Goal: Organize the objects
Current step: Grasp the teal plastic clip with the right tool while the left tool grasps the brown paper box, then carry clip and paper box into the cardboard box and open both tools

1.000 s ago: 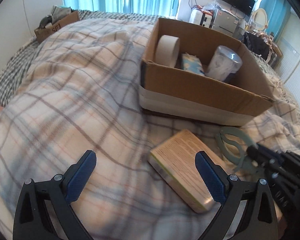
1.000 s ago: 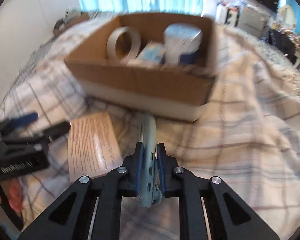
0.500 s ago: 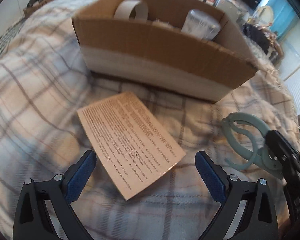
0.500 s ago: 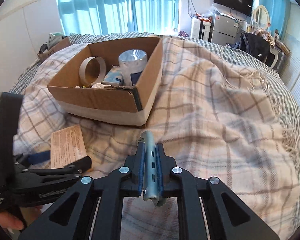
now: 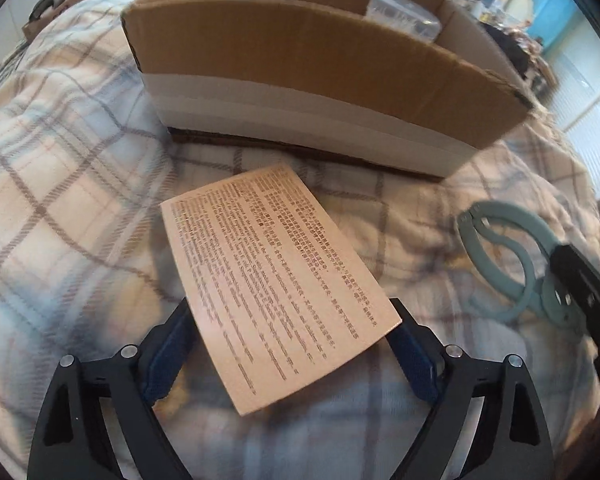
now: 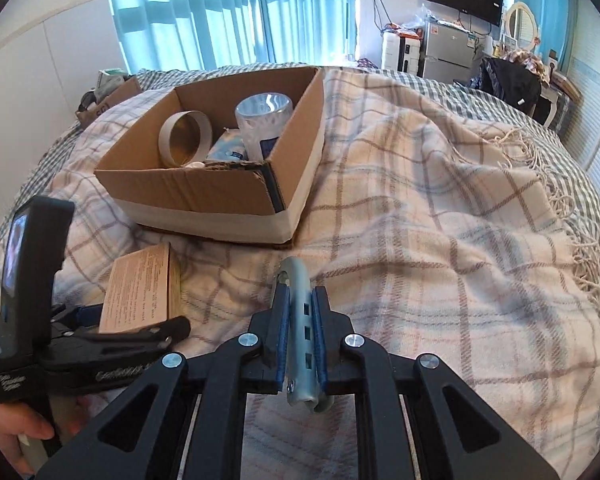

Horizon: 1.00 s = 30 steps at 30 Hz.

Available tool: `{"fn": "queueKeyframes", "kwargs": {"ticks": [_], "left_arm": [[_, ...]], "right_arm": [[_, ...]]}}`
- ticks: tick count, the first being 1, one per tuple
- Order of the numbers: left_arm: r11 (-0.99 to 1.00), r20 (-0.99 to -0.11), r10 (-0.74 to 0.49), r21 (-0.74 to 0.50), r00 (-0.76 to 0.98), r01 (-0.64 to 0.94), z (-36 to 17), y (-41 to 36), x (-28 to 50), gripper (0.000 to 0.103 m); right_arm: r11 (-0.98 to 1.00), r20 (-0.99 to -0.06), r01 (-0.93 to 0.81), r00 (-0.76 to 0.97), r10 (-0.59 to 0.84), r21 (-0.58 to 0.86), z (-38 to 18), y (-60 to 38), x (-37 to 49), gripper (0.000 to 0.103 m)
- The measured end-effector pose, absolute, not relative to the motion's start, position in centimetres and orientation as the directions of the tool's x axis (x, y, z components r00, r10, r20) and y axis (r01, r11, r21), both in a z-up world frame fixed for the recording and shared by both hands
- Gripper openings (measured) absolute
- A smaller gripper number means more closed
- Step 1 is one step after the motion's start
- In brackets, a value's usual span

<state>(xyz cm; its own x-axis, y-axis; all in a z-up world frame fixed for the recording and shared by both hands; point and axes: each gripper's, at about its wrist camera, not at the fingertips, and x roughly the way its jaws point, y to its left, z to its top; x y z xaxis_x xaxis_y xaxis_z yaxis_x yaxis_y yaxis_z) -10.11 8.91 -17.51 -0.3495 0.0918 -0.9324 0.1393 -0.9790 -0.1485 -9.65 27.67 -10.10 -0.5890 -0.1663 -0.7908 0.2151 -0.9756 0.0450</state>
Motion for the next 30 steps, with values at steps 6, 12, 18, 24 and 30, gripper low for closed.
{"fn": "queueKeyframes", "kwargs": {"ticks": [6, 12, 18, 24, 30], "left_arm": [[-0.978, -0.902, 0.158, -0.199, -0.402, 0.062, -14.7, 7.7, -7.7, 0.089], [-0.968, -0.853, 0.223, -0.25, -0.471, -0.006, -11.6, 5.3, -6.4, 0.086], [-0.955, -0.795, 0.268, -0.292, -0.544, -0.044, -7.7, 4.0, -6.2, 0.084], [-0.934, -0.739, 0.31, -0.353, -0.598, -0.048, -3.9, 1.6, -7.2, 0.084], [-0.941, -0.695, 0.29, -0.332, -0.658, -0.064, 0.0, 0.6, -10.3, 0.084]], "right_arm": [[-0.98, -0.767, 0.198, -0.626, -0.139, 0.017, -7.7, 27.1, -8.7, 0.009], [-0.979, -0.742, 0.201, -0.66, -0.119, -0.022, -4.7, 25.0, -7.1, 0.009], [-0.971, -0.694, 0.222, -0.713, -0.101, -0.087, -0.5, 22.3, -5.5, 0.009], [-0.962, -0.648, 0.24, -0.755, -0.099, -0.133, 3.6, 20.0, -5.9, 0.009], [-0.962, -0.606, 0.254, -0.782, -0.144, -0.099, 6.7, 19.3, -8.6, 0.009]]}}
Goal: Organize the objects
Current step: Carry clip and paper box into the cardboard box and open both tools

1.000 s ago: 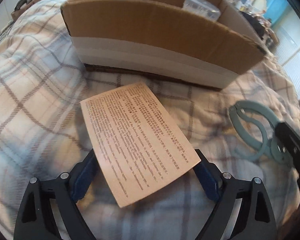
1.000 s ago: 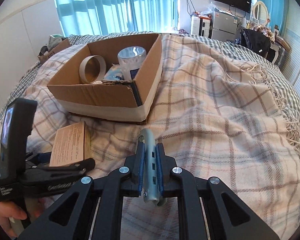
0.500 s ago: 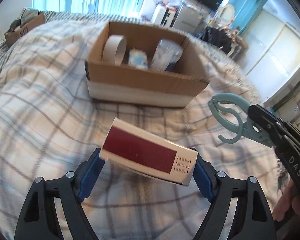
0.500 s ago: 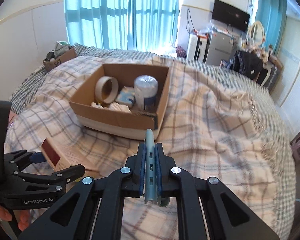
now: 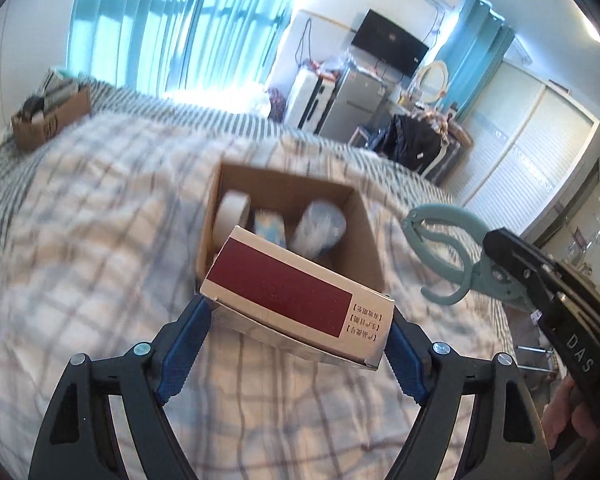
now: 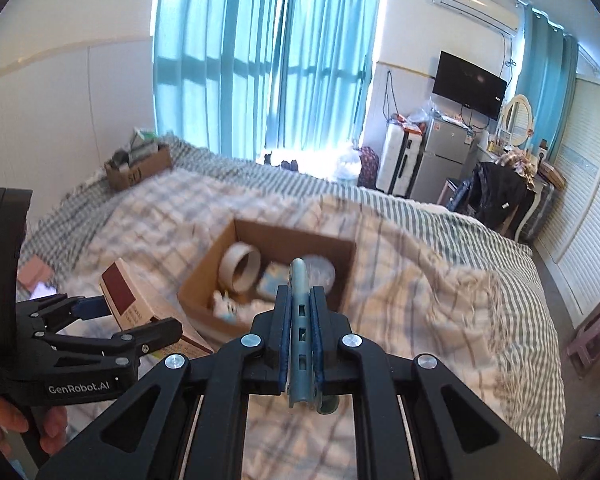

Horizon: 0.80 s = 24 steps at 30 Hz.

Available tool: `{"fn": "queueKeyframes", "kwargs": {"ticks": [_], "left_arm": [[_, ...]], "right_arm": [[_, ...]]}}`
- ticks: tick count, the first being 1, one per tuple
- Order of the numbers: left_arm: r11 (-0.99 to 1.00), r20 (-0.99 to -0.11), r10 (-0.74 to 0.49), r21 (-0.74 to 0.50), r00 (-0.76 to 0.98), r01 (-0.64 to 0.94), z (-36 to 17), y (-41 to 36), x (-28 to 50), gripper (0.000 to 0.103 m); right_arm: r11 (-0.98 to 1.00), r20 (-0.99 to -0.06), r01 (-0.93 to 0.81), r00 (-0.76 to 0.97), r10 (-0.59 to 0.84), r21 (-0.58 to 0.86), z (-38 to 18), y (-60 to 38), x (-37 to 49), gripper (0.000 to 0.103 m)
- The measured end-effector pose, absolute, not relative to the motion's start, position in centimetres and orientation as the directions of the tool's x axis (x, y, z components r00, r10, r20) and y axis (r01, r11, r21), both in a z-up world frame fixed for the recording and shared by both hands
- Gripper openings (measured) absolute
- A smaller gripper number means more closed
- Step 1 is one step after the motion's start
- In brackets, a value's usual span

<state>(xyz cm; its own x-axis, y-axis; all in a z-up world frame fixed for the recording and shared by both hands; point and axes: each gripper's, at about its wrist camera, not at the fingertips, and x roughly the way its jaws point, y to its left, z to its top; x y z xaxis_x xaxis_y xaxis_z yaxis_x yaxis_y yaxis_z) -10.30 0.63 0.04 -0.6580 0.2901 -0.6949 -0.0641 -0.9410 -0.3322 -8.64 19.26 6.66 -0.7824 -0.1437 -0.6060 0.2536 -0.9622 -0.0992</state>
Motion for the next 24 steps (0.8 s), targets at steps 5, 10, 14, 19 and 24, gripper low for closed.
{"fn": "queueKeyframes", "kwargs": {"ticks": [5, 10, 14, 19, 24], "left_arm": [[-0.947, -0.664, 0.284, -0.305, -0.691, -0.096, 2.0, 1.2, -14.2, 0.084], [-0.959, -0.636, 0.266, -0.252, -0.724, -0.132, 2.1, 2.5, -17.9, 0.084], [-0.961, -0.608, 0.276, -0.197, -0.745, -0.195, 0.9, 3.5, -20.7, 0.084], [-0.96, -0.594, 0.281, -0.173, -0.754, -0.221, -2.0, 3.6, -23.4, 0.084], [-0.947, -0.62, 0.322, -0.216, -0.715, -0.239, -5.7, 2.9, -25.5, 0.084]], "right_arm": [[-0.963, -0.609, 0.257, -0.777, -0.159, -0.077, 7.0, 19.2, -12.2, 0.009], [-0.966, -0.635, 0.254, -0.754, -0.169, -0.045, 5.0, 19.6, -16.0, 0.009], [-0.976, -0.66, 0.219, -0.736, -0.148, -0.025, 3.1, 20.4, -19.2, 0.009], [-0.981, -0.68, 0.188, -0.724, -0.114, -0.035, 1.1, 20.4, -22.5, 0.009], [-0.983, -0.68, 0.145, -0.732, -0.028, -0.115, -1.5, 19.4, -25.2, 0.009]]}}
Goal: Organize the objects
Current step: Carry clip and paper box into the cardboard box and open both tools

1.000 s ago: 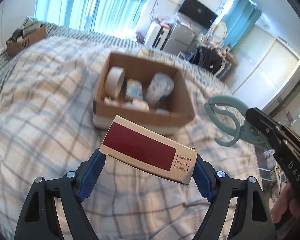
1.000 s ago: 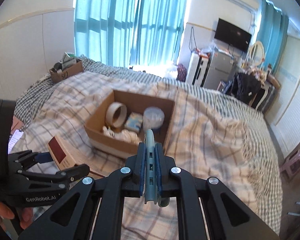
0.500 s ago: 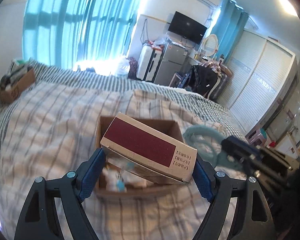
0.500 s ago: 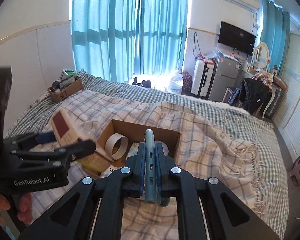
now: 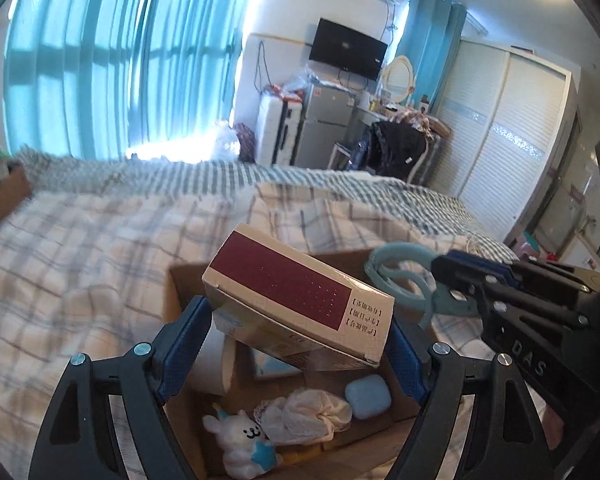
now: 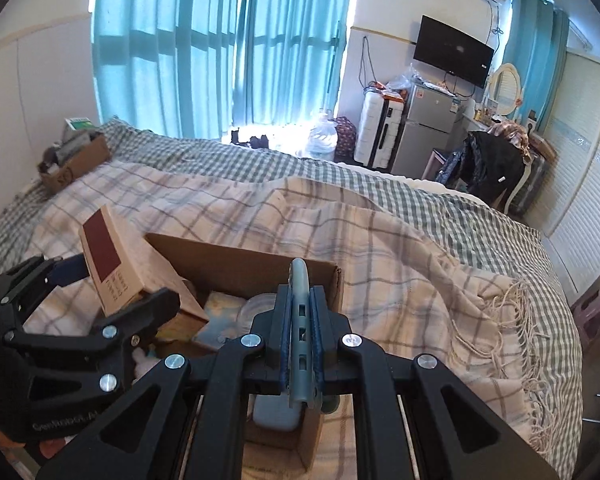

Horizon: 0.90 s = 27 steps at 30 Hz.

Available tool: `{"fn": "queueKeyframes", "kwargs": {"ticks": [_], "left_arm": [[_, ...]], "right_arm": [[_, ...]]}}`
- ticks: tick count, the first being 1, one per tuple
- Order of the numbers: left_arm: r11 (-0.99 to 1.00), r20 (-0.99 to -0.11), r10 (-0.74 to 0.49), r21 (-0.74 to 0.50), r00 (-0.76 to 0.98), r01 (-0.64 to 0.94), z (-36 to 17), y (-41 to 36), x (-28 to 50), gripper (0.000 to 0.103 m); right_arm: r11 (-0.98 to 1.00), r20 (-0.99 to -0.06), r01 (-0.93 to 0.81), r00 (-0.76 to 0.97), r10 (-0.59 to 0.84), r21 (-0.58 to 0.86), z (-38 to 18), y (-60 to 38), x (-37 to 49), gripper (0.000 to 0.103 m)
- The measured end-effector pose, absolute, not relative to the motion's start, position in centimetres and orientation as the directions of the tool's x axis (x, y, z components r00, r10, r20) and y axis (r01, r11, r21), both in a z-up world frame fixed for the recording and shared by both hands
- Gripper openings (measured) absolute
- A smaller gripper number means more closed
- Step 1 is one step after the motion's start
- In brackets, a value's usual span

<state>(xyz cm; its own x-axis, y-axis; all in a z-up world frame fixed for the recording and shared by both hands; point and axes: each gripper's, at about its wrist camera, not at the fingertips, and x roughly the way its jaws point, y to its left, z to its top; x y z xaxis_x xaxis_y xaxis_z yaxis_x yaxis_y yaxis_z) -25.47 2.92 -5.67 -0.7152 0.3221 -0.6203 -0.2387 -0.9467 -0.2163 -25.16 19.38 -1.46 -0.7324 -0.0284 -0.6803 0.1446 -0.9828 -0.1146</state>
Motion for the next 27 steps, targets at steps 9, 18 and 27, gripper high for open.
{"fn": "queueKeyframes", "kwargs": {"ticks": [9, 18, 27], "left_arm": [[-0.946, -0.688, 0.324, -0.23, -0.65, -0.229, -8.1, 2.8, -25.5, 0.084], [-0.946, -0.753, 0.323, -0.256, -0.574, -0.197, -7.7, 2.1, -22.5, 0.096], [-0.965, -0.684, 0.26, -0.179, -0.682, -0.19, -0.9, 0.7, -17.1, 0.097]], "right_arm": [[-0.988, -0.722, 0.156, -0.685, -0.094, -0.019, -3.3, 19.9, -25.4, 0.01], [-0.991, -0.739, 0.131, -0.663, -0.117, 0.04, -2.6, 20.6, -22.1, 0.013], [-0.994, -0.649, 0.109, -0.757, -0.08, -0.004, 4.9, 20.3, -14.9, 0.023]]}}
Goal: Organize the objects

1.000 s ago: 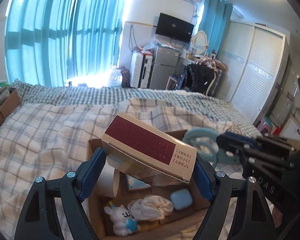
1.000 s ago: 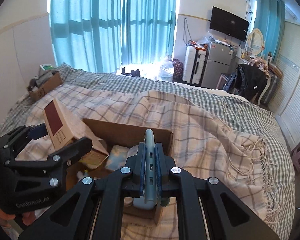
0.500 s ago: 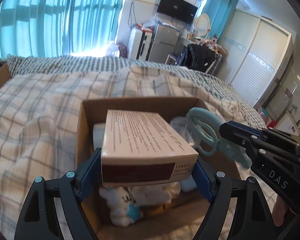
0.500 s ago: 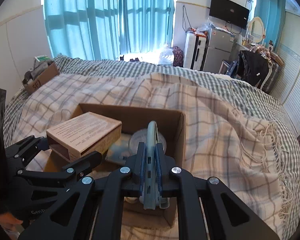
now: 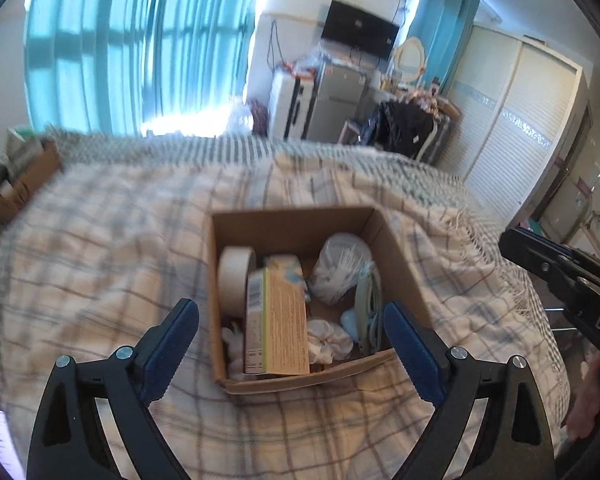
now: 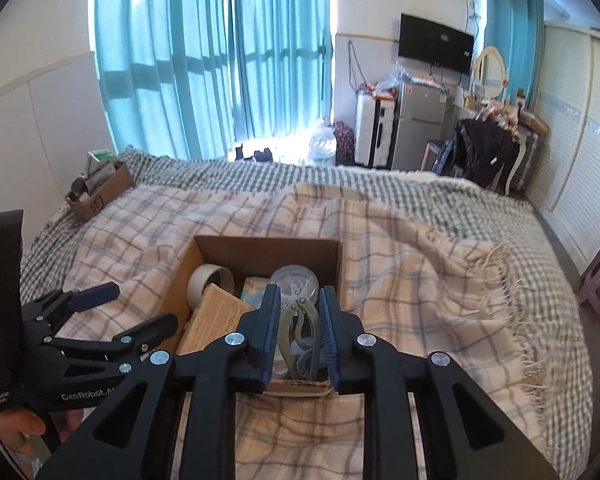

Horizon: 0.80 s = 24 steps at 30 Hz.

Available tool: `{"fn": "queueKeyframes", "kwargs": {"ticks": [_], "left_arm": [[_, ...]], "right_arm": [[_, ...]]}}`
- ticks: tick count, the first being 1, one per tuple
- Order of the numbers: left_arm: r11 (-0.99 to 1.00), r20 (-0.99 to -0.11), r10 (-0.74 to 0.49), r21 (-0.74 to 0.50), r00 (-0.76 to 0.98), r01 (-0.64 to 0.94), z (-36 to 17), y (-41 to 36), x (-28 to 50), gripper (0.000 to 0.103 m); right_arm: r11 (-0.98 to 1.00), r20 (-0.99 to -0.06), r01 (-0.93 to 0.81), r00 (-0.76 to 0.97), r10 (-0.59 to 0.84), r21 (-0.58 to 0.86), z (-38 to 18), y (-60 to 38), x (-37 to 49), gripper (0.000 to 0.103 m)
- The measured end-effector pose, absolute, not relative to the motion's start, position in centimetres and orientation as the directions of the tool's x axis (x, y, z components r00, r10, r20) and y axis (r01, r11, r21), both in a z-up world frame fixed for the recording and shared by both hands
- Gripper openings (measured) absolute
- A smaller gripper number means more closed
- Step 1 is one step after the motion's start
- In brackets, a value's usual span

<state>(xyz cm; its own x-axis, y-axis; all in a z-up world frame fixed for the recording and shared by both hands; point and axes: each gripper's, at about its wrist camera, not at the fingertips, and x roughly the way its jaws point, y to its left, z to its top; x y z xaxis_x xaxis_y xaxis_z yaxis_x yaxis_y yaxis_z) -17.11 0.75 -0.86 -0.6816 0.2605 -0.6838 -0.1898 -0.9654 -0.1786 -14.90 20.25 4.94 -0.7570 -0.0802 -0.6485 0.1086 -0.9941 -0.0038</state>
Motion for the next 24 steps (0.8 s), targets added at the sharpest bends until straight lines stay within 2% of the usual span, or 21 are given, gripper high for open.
{"fn": "queueKeyframes", "kwargs": {"ticks": [2, 4, 7, 9, 14, 19, 22, 24], "left_arm": [[-0.968, -0.645, 0.25, -0.16, -0.722, -0.192, 1.5, 0.4, -15.5, 0.098], [-0.971, -0.605, 0.238, -0.148, -0.76, -0.187, 3.6, 0.0, -13.9, 0.103], [-0.975, -0.548, 0.223, -0.131, -0.806, -0.181, 6.2, -0.7, -11.7, 0.103], [-0.979, -0.512, 0.205, -0.116, -0.834, -0.169, 7.8, -1.2, -10.3, 0.103], [-0.988, -0.41, 0.156, -0.083, -0.899, -0.133, 10.8, -2.2, -6.2, 0.103], [-0.986, -0.365, 0.113, -0.159, -0.924, -0.057, 9.9, -3.3, -2.9, 0.103], [-0.994, -0.363, 0.036, -0.109, -0.931, 0.005, 8.5, -2.8, -2.6, 0.103], [-0.998, -0.363, 0.032, -0.065, -0.931, -0.008, 7.5, -2.1, -2.8, 0.103]], "right_arm": [[-0.994, -0.617, 0.106, -0.784, -0.073, -0.017, 6.9, 20.1, -12.9, 0.029], [-0.994, -0.59, 0.103, -0.804, -0.067, -0.028, 8.4, 20.0, -11.1, 0.035], [-0.994, -0.546, 0.101, -0.835, -0.061, -0.045, 10.5, 19.8, -8.4, 0.046], [-0.996, -0.51, 0.079, -0.859, -0.043, -0.048, 11.6, 19.8, -6.6, 0.065], [-0.997, -0.456, 0.08, -0.888, -0.063, -0.018, 12.5, 20.5, -2.8, 0.088], [-0.997, -0.422, 0.067, -0.906, -0.048, -0.031, 12.1, 21.3, -0.7, 0.093], [-0.996, -0.397, 0.077, -0.916, -0.058, -0.034, 11.3, 21.7, -0.1, 0.097], [-0.995, -0.371, 0.093, -0.926, -0.073, -0.038, 10.4, 22.0, 0.3, 0.103]]}}
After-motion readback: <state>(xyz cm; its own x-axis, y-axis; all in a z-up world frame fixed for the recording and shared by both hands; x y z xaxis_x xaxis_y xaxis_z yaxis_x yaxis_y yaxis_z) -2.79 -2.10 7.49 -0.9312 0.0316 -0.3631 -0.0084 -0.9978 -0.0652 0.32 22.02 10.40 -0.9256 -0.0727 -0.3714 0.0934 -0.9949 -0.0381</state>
